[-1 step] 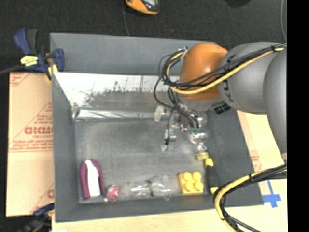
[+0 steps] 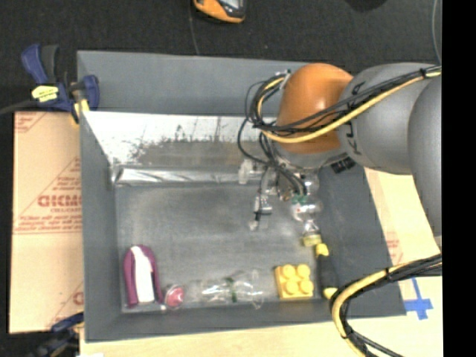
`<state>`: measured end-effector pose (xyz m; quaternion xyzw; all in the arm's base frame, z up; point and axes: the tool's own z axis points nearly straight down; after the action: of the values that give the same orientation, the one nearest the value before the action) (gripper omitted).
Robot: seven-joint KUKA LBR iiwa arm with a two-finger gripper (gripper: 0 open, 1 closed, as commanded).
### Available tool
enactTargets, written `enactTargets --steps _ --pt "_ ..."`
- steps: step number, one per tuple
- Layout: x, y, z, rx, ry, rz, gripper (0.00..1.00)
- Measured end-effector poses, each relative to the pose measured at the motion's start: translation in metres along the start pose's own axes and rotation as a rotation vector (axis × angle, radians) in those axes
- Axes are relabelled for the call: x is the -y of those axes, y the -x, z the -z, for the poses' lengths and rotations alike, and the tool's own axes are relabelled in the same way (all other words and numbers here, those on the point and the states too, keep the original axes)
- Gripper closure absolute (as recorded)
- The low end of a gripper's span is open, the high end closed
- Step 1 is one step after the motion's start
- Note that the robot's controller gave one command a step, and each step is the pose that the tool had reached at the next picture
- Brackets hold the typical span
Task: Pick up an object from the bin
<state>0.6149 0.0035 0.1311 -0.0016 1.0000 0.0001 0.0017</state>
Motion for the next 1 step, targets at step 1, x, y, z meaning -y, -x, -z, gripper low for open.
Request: enactTargets --steps 1 --pt "-0.0078 -0.0784 -0.0362 -0.001 0.000 0.148 0.00"
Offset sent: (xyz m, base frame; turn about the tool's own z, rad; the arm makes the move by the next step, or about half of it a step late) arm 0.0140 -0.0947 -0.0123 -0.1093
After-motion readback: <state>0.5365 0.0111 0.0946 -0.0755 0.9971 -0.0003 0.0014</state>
